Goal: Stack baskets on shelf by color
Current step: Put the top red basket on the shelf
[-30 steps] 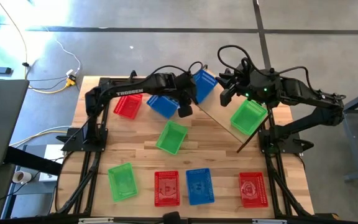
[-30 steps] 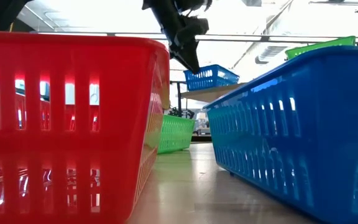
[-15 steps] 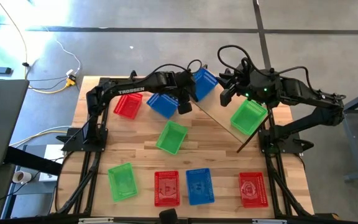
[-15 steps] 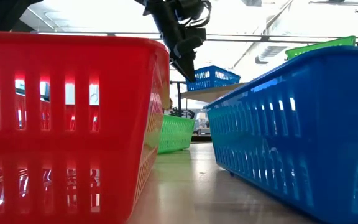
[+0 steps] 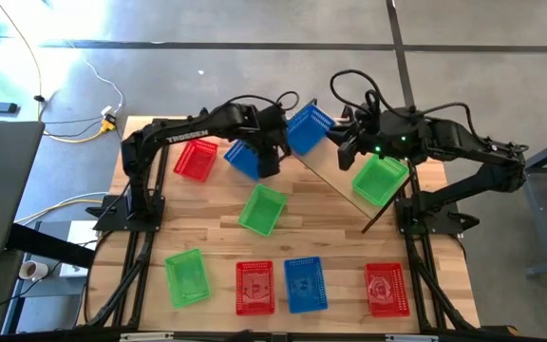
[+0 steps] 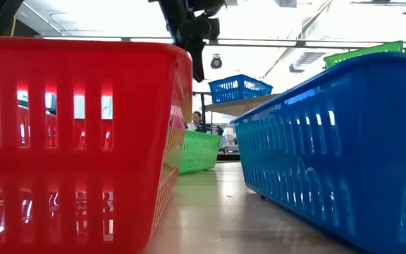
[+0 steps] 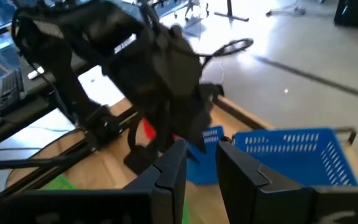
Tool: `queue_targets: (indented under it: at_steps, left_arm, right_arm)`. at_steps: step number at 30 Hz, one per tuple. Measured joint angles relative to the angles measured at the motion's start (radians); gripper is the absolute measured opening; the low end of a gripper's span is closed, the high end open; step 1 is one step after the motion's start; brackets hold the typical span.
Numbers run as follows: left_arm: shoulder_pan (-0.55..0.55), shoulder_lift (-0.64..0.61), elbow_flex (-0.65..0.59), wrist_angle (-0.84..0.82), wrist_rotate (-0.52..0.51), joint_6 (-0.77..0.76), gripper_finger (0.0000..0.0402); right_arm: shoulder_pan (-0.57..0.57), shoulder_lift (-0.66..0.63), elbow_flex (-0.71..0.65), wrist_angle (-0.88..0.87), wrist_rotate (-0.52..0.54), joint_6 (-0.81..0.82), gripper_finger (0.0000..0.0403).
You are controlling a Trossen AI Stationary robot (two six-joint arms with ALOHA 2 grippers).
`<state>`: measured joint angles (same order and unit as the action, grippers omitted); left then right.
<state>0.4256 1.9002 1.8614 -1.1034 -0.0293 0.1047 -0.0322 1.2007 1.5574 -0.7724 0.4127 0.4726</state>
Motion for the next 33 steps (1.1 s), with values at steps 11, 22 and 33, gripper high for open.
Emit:
queue_targets:
  at_steps: [11, 22, 33]
  left_arm:
    - [0.026, -0.088, -0.001, -0.151, 0.019, -0.018, 0.0085]
    - [0.036, -0.203, -0.152, -0.148, 0.018, -0.094, 0.0085]
    - [0.087, -0.406, -0.486, -0.053, 0.016, -0.241, 0.0085]
  right_arm:
    - [0.000, 0.001, 0.000, -0.070, -0.033, 0.096, 0.0074]
    - [0.001, 0.004, 0.000, -0.071, -0.105, 0.108, 0.0074]
    - [0.035, 0.005, 0.000, -0.072, -0.099, 0.106, 0.0074]
